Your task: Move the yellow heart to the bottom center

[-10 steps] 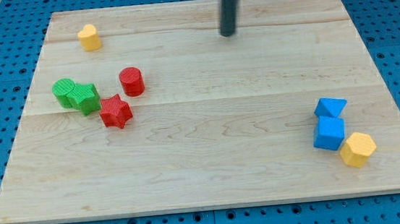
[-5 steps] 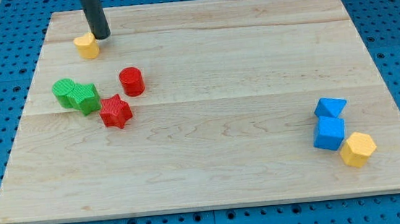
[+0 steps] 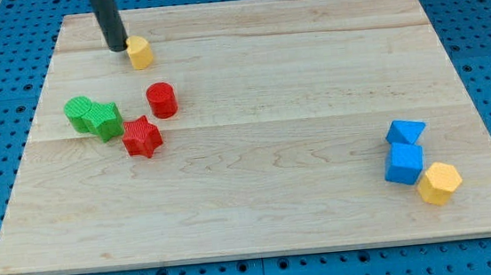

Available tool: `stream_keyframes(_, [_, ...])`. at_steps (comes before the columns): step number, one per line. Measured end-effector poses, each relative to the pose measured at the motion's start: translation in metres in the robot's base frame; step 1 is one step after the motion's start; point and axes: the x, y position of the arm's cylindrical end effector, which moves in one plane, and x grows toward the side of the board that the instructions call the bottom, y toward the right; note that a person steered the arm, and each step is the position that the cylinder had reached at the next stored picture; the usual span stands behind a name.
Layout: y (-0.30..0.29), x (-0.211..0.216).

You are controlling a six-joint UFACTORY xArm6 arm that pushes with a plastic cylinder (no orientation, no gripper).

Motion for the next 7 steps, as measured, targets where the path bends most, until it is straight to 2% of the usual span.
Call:
stream_keyframes(2, [0.054,0.043])
stream_keyframes(4, [0.161,0.076])
stream_keyframes(5, [0.170,0.076])
stream_keyframes(7, [0.261,0.098])
